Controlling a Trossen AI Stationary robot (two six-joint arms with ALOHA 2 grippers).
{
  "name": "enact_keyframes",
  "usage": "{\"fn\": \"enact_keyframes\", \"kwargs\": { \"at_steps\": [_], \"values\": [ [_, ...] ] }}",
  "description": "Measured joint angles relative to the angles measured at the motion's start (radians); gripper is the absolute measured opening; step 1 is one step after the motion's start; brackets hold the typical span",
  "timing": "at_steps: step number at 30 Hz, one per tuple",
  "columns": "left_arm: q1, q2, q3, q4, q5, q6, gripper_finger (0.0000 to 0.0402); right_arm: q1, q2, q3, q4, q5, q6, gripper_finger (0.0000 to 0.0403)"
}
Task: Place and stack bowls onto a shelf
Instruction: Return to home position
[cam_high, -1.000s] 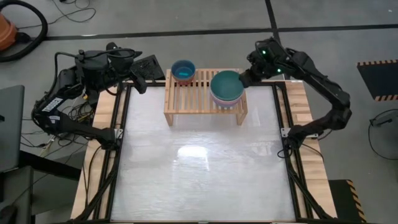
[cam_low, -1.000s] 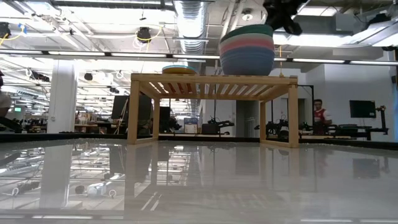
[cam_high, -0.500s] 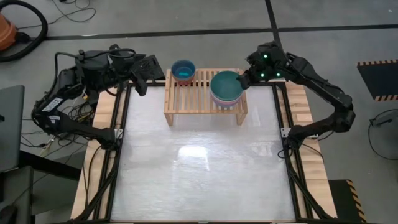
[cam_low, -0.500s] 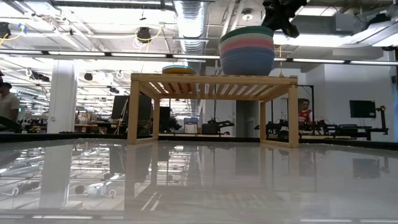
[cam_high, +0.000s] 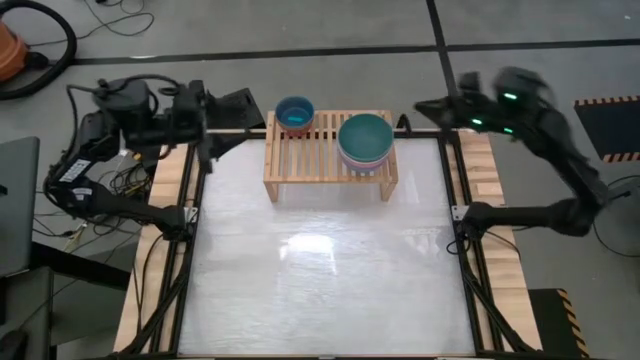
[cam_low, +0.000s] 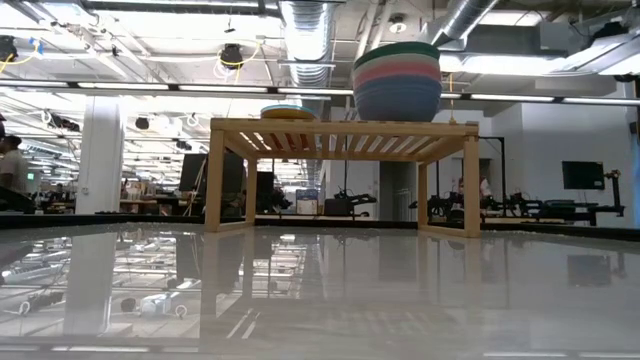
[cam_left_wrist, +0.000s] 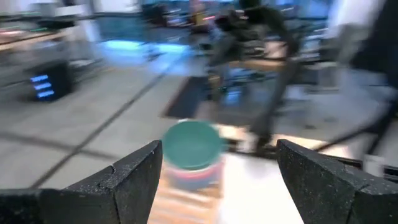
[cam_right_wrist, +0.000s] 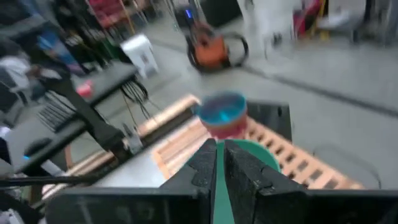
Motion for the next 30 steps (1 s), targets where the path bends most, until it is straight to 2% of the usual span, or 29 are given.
{"fn": "enact_keyframes", "kwargs": {
  "at_steps": [2,4,8,10,12,14,15,17,20,26,30],
  "values": [
    [0.000,-0.009,0.001,0.016,0.070,0.000,0.0300,0.000,-0.067,0.001,-0.014,0.000,-0.005,0.0059],
    [0.000,-0.012,0.001,0.017,0.093,0.004,0.0300,0.000,-0.126,0.001,-0.069,0.000,-0.006,0.0060],
    [0.000,-0.007,0.001,-0.062,0.023,0.019,0.0300,0.020,-0.241,-0.046,-0.214,0.020,-0.009,0.0061],
    [0.000,-0.004,-0.017,-0.101,-0.045,-0.043,0.0300,0.043,-0.329,-0.154,-0.125,0.016,-0.057,0.0062],
    [0.002,-0.007,-0.069,-0.053,-0.006,-0.045,0.0300,0.064,-0.411,-0.301,0.089,-0.063,-0.030,0.0062],
    [0.006,-0.032,-0.163,0.074,0.144,-0.056,0.0300,0.093,-0.508,-0.465,0.270,-0.156,0.004,0.0062],
    [0.011,-0.050,-0.219,0.165,0.239,-0.071,0.0300,0.109,-0.560,-0.542,0.339,-0.164,0.006,0.0062],
    [0.012,-0.101,-0.335,0.311,0.352,-0.093,0.0300,0.130,-0.666,-0.670,0.436,-0.164,0.031,0.0062],
    [0.013,-0.181,-0.522,0.405,0.353,-0.130,0.0300,0.154,-0.795,-0.822,0.543,-0.161,0.123,0.0062],
    [0.013,-0.320,-0.896,0.641,0.384,-0.250,0.0300,0.195,-1.018,-1.059,0.684,-0.160,0.182,0.0063],
    [0.013,-0.438,-1.123,0.843,0.404,-0.344,0.0300,0.228,-1.021,-1.194,0.752,-0.192,0.217,0.0063]
  ]
}}
